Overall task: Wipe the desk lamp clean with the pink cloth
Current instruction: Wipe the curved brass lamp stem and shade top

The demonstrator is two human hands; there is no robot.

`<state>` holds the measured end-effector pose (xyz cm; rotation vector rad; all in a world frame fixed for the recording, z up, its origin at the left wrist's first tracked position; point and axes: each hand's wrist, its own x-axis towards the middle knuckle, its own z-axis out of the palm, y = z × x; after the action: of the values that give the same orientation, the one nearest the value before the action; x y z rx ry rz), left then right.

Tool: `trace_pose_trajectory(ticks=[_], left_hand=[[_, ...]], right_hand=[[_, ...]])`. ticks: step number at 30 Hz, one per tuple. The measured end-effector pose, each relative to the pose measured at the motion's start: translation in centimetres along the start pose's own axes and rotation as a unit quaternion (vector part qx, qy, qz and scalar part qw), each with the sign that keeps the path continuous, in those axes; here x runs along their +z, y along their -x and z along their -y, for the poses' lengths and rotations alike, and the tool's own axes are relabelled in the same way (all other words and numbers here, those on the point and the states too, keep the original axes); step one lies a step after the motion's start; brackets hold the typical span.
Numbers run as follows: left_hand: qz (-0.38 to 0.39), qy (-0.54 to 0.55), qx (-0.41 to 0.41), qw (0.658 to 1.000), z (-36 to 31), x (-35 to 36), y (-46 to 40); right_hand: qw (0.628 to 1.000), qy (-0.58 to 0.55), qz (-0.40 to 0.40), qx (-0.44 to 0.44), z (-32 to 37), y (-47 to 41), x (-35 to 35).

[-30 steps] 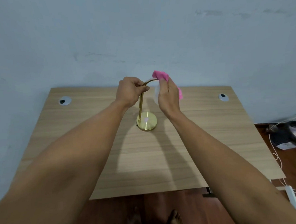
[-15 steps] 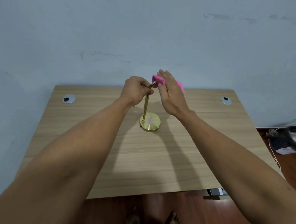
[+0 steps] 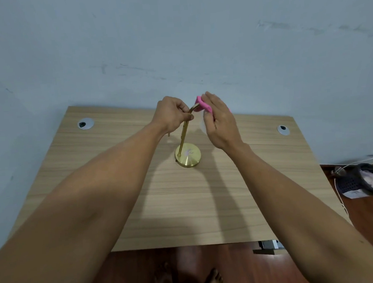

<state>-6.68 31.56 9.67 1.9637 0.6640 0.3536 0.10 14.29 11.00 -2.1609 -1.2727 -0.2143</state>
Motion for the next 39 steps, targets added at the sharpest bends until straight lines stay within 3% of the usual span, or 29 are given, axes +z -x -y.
trace_pose_trajectory(ticks=[3,7,10,14,17,18,21,24,28,31,34,37,39], left_hand=[[0.007,-0.003,0.011,1.0,0.0,-0.1,0.0],[0.005,-0.007,0.003,1.0,0.0,-0.1,0.0],[0.005,-0.028,0.019,0.999,-0.1,-0.1,-0.1],[0.012,-0.015,0.009,1.0,0.0,-0.2,-0.1],[0.011,-0.026,0.018,0.999,-0.1,-0.1,0.0],[0.011,-0.026,0.017,0.999,0.0,-0.1,-0.1],[0.014,-0.019,0.007,1.0,0.2,-0.2,-0.2],[0.02,-0.02,0.018,0.999,0.0,-0.2,-0.2],[0.022,-0.023,0.008,0.999,0.1,-0.2,-0.2],[0.027,-0.016,0.011,0.999,0.1,-0.1,-0.2],[0.026,-0.023,0.01,0.999,0.1,-0.1,-0.2],[0.031,-0.027,0.018,0.999,0.0,-0.2,-0.3],[0.034,-0.034,0.016,0.999,0.0,-0.3,-0.3]], right_hand=[[0.995,0.03,0.045,-0.083,-0.1,0.6,0.3],[1.0,-0.002,0.003,0.013,0.0,0.6,0.3],[0.995,0.031,0.055,-0.083,0.2,1.6,1.0],[0.999,0.006,-0.027,0.026,0.1,1.3,1.0],[0.993,0.053,0.039,-0.1,-0.2,2.0,1.4],[0.993,0.052,0.035,-0.102,-0.5,2.0,1.5],[0.999,0.009,-0.033,0.019,-0.3,2.1,2.1],[0.997,0.04,0.007,-0.059,-0.5,2.7,2.6],[0.999,0.019,-0.044,0.005,-1.3,2.0,2.4],[0.994,0.059,0.005,-0.093,-2.0,2.5,2.6],[0.998,0.022,-0.045,0.023,-1.8,2.1,2.5],[0.996,0.063,0.001,-0.056,-1.6,2.9,3.0],[0.999,0.044,-0.018,-0.016,-1.4,2.5,2.7]])
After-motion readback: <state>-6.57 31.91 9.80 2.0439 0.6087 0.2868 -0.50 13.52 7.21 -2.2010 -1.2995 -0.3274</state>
